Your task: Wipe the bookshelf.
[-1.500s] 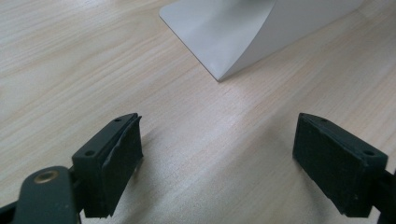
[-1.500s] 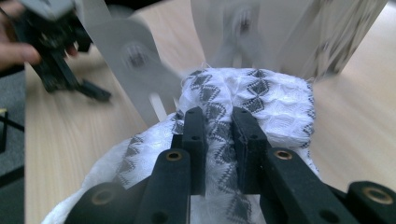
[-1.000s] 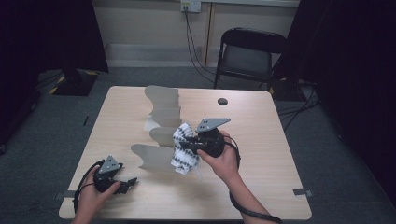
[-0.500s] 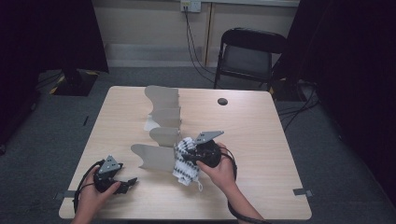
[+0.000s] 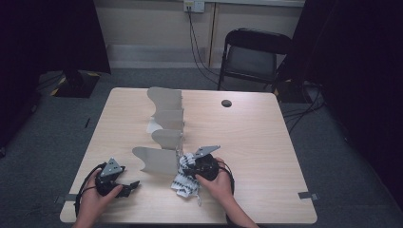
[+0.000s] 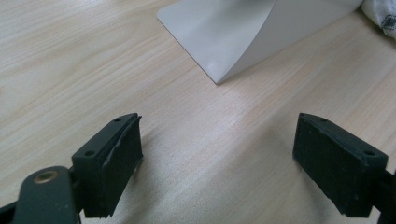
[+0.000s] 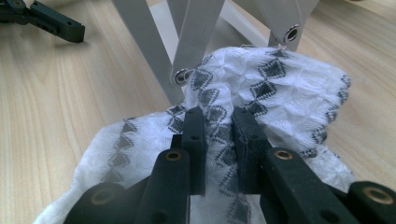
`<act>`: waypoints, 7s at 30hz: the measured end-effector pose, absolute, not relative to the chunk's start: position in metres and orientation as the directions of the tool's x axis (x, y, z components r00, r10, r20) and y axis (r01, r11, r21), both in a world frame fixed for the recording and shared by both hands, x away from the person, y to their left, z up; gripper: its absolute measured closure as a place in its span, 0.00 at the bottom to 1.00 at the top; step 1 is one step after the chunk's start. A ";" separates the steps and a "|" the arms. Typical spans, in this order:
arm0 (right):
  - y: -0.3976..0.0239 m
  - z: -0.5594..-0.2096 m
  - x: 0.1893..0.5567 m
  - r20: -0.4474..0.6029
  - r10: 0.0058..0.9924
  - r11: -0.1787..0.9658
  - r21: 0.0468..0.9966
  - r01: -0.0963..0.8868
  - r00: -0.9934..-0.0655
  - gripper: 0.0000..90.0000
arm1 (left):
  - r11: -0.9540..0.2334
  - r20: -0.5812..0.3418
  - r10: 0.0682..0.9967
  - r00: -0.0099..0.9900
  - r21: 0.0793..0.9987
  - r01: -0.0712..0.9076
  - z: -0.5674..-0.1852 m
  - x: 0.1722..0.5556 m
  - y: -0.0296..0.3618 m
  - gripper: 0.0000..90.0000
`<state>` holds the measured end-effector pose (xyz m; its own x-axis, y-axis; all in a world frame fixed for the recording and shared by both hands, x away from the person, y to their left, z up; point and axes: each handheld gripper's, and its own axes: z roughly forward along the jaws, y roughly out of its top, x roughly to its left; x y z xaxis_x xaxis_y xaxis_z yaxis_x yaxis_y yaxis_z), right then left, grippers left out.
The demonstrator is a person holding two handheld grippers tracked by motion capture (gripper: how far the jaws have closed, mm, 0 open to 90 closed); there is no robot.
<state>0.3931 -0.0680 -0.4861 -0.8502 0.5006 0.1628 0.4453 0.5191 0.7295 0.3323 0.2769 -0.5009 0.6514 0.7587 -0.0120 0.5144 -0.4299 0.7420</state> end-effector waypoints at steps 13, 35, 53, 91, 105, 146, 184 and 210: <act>-0.071 -0.477 0.391 0.140 0.485 0.547 0.721 0.425 -0.863 0.85 | -0.430 -0.012 0.759 0.651 0.742 0.514 -0.501 0.332 0.277 0.17; -0.076 -0.343 0.374 0.078 0.425 0.422 0.864 0.274 -0.902 0.85 | -0.430 -0.011 0.759 0.651 0.742 0.514 -0.501 0.332 0.277 0.17; -0.068 -0.445 0.393 0.106 0.479 0.556 0.732 0.395 -0.871 0.85 | -0.430 -0.011 0.759 0.651 0.742 0.514 -0.501 0.332 0.277 0.17; -0.089 -0.371 0.422 0.078 0.496 0.446 0.832 0.331 -0.865 0.85 | -0.430 -0.011 0.759 0.651 0.742 0.514 -0.501 0.332 0.277 0.17; -0.079 -0.417 0.431 0.103 0.505 0.503 0.772 0.389 -0.857 0.85 | -0.430 -0.011 0.759 0.651 0.742 0.514 -0.501 0.332 0.277 0.17; -0.080 -0.390 0.449 0.035 0.509 0.501 0.800 0.329 -0.860 0.84 | -0.430 -0.011 0.760 0.650 0.742 0.514 -0.501 0.332 0.277 0.16; -0.065 -0.468 0.457 0.085 0.511 0.568 0.713 0.411 -0.855 0.83 | -0.430 -0.010 0.759 0.651 0.742 0.514 -0.501 0.332 0.277 0.16; -0.137 -0.466 0.441 0.081 0.581 0.552 0.693 0.465 -0.810 0.81 | -0.430 -0.010 0.759 0.651 0.742 0.514 -0.501 0.332 0.277 0.16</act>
